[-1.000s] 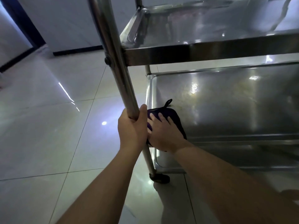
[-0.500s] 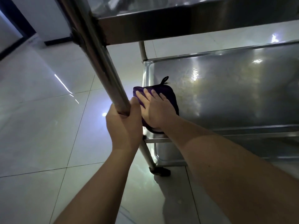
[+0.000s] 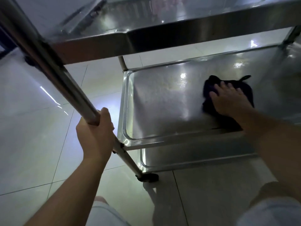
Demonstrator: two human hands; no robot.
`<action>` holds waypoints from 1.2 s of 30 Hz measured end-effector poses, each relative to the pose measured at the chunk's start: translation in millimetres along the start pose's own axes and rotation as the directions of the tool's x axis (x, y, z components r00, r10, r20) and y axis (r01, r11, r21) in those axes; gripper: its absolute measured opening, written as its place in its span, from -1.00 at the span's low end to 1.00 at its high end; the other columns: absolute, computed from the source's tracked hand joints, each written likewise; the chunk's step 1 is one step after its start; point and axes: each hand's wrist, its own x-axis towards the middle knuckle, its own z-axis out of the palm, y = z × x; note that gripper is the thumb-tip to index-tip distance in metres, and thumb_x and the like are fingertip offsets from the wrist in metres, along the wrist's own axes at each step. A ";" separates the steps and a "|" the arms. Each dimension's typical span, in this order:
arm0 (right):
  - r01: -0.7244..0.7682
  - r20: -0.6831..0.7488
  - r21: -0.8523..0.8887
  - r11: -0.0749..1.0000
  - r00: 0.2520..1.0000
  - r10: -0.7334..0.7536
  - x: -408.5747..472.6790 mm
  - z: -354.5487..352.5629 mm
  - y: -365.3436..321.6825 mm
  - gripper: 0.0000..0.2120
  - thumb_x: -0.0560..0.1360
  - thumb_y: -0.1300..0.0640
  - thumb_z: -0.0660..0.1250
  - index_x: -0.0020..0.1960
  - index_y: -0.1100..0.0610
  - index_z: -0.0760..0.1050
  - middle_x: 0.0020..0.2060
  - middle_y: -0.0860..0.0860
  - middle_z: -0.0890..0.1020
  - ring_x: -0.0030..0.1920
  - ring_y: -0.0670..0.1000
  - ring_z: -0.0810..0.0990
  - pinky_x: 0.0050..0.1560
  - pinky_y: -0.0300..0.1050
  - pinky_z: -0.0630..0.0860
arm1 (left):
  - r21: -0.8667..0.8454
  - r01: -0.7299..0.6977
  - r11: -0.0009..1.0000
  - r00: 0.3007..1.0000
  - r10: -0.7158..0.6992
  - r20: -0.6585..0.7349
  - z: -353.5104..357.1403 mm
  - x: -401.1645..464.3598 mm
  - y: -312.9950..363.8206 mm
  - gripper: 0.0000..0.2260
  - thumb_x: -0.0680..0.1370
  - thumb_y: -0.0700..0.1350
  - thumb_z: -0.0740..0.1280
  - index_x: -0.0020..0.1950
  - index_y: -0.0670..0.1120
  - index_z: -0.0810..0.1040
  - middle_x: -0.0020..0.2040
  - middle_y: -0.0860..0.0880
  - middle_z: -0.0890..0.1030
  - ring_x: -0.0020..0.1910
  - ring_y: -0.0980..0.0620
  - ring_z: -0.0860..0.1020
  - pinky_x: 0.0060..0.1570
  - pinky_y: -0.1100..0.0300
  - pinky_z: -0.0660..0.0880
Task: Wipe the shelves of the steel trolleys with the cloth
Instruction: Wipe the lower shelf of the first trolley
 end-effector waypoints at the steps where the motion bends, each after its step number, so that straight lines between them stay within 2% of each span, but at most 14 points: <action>1: -0.044 0.001 0.003 0.999 0.999 0.044 -1.2 -0.6 17.4 -0.38 0.69 -0.16 -0.17 0.69 0.06 0.00 0.69 0.07 -0.04 0.66 0.18 -0.07 0.61 0.25 -0.08 | -0.005 0.002 1.000 1.000 -0.002 -0.001 0.2 -1.0 0.6 -0.66 0.49 0.08 0.30 -0.10 -0.22 0.55 -0.38 -0.07 0.60 -0.40 0.09 0.60 -0.29 0.15 0.49; 4: -0.092 0.017 0.068 0.993 0.996 0.091 -6.2 0.5 24.7 -0.34 0.68 -0.21 -0.17 0.69 0.07 -0.04 0.69 0.07 -0.06 0.66 0.18 -0.09 0.62 0.20 -0.09 | -0.015 0.001 1.000 1.000 -0.002 -0.018 1.2 -3.2 3.1 -0.62 0.48 0.07 0.29 -0.12 -0.29 0.49 -0.37 -0.17 0.57 -0.46 0.07 0.54 -0.46 0.23 0.49; 6: -0.036 0.019 0.080 0.996 0.999 0.035 -13.0 2.8 -5.4 -0.33 0.67 -0.24 -0.18 0.70 0.05 -0.06 0.68 0.08 -0.06 0.66 0.19 -0.08 0.63 0.19 -0.06 | -0.018 0.003 1.000 1.000 -0.003 -0.021 1.4 -2.8 4.4 -0.61 0.48 0.06 0.29 -0.12 -0.31 0.48 -0.35 -0.21 0.56 -0.47 0.05 0.53 -0.51 0.28 0.46; 9: 0.165 0.029 0.023 0.986 0.986 -0.166 -31.3 12.0 -83.4 -0.28 0.60 -0.25 -0.30 0.70 0.01 -0.05 0.68 0.12 -0.04 0.65 0.26 -0.05 0.60 0.21 -0.01 | -0.008 0.004 1.000 1.000 -0.004 -0.024 1.2 -0.9 3.2 -0.61 0.48 0.07 0.29 -0.11 -0.30 0.48 -0.33 -0.21 0.56 -0.45 0.05 0.55 -0.48 0.26 0.50; 14: 0.448 0.047 0.133 0.884 0.888 -0.458 -84.8 25.6 -231.0 -0.39 0.68 -0.19 -0.17 0.69 -0.04 -0.05 0.69 0.02 -0.03 0.66 0.16 -0.08 0.62 0.16 -0.12 | 0.020 -0.001 1.000 0.999 0.002 -0.044 1.5 -0.3 1.6 -0.62 0.48 0.10 0.29 -0.12 -0.25 0.50 -0.35 -0.16 0.58 -0.44 0.04 0.55 -0.38 0.12 0.54; 17: 0.552 0.073 0.126 0.824 0.824 -0.562 -105.6 30.9 -263.1 -0.41 0.69 -0.13 -0.17 0.69 -0.04 -0.11 0.69 -0.02 -0.07 0.67 0.11 -0.14 0.62 0.12 -0.19 | 0.024 -0.003 1.000 0.998 0.005 -0.057 2.4 0.0 2.6 -0.62 0.46 0.10 0.28 -0.13 -0.26 0.51 -0.37 -0.15 0.58 -0.45 0.01 0.53 -0.34 0.05 0.55; 21: 0.563 0.098 0.133 0.816 0.812 -0.576 -106.0 24.3 -223.7 -0.40 0.69 -0.17 -0.15 0.69 -0.06 -0.11 0.68 -0.06 -0.09 0.67 0.04 -0.14 0.63 0.08 -0.20 | 0.038 -0.017 0.999 0.999 0.019 -0.038 2.8 -3.1 2.5 -0.62 0.47 0.10 0.28 -0.10 -0.25 0.53 -0.35 -0.14 0.59 -0.44 0.06 0.56 -0.33 0.09 0.57; 24: 0.507 0.107 0.088 0.858 0.851 -0.514 -92.5 15.8 -153.7 -0.38 0.68 -0.23 -0.19 0.69 -0.08 -0.16 0.68 -0.08 -0.14 0.66 0.00 -0.17 0.64 0.06 -0.18 | 0.055 -0.026 0.998 0.999 0.028 -0.039 2.0 -3.3 2.9 -0.62 0.46 0.10 0.27 -0.13 -0.25 0.52 -0.35 -0.12 0.61 -0.44 0.05 0.57 -0.32 0.11 0.57; 26: 0.425 0.113 0.058 0.904 0.897 -0.428 -84.7 9.4 -93.0 -0.37 0.67 -0.25 -0.23 0.69 -0.09 -0.19 0.67 -0.09 -0.18 0.66 -0.01 -0.20 0.64 0.05 -0.18 | 0.052 -0.025 0.998 0.999 0.028 -0.042 2.2 -3.2 3.2 -0.63 0.45 0.09 0.26 -0.13 -0.25 0.53 -0.37 -0.11 0.61 -0.45 0.05 0.58 -0.34 0.12 0.55; 28: 0.346 0.129 -0.047 0.937 0.932 -0.338 -76.3 4.6 -27.8 -0.33 0.61 -0.26 -0.31 0.68 -0.09 -0.19 0.67 -0.04 -0.21 0.66 0.06 -0.21 0.64 0.10 -0.13 | 0.042 -0.025 0.999 0.999 0.027 -0.044 2.6 -3.2 2.5 -0.64 0.46 0.09 0.27 -0.13 -0.24 0.52 -0.37 -0.11 0.61 -0.45 0.04 0.59 -0.36 0.13 0.54; 29: 0.299 0.140 -0.100 0.949 0.948 -0.284 -72.2 2.2 3.9 -0.31 0.59 -0.26 -0.31 0.69 -0.09 -0.19 0.67 -0.01 -0.23 0.66 0.09 -0.21 0.64 0.13 -0.09 | 0.035 -0.025 0.999 0.999 0.027 -0.045 2.5 -3.9 1.8 -0.65 0.46 0.08 0.27 -0.14 -0.23 0.52 -0.38 -0.11 0.60 -0.45 0.04 0.59 -0.38 0.14 0.52; 31: 0.147 0.153 -0.101 0.984 0.979 -0.131 -65.9 -2.3 53.2 -0.37 0.66 -0.25 -0.23 0.69 -0.10 -0.18 0.66 -0.01 -0.24 0.66 0.10 -0.21 0.63 0.15 -0.07 | 0.020 -0.027 0.999 0.999 0.028 -0.038 3.4 -4.7 1.3 -0.65 0.46 0.08 0.28 -0.15 -0.23 0.51 -0.38 -0.12 0.59 -0.46 0.04 0.57 -0.44 0.20 0.50; 33: 0.030 0.127 -0.043 0.999 0.992 -0.024 -60.4 -1.6 74.1 -0.38 0.68 -0.28 -0.17 0.69 -0.13 -0.16 0.67 -0.05 -0.20 0.67 0.09 -0.17 0.62 0.15 -0.07 | -0.001 -0.023 1.000 0.999 0.023 -0.033 4.3 -5.3 0.2 -0.65 0.47 0.07 0.28 -0.15 -0.25 0.49 -0.39 -0.15 0.56 -0.47 0.05 0.54 -0.48 0.27 0.48; 36: -0.072 0.097 0.031 0.997 0.993 0.068 -54.2 1.9 55.6 -0.29 0.63 -0.40 -0.22 0.69 -0.10 -0.16 0.68 -0.07 -0.16 0.67 0.09 -0.16 0.61 0.12 -0.13 | -0.041 -0.008 0.999 1.000 0.007 -0.028 5.5 -5.2 -0.3 -0.68 0.47 0.03 0.30 -0.17 -0.25 0.46 -0.42 -0.14 0.52 -0.47 0.04 0.51 -0.49 0.27 0.48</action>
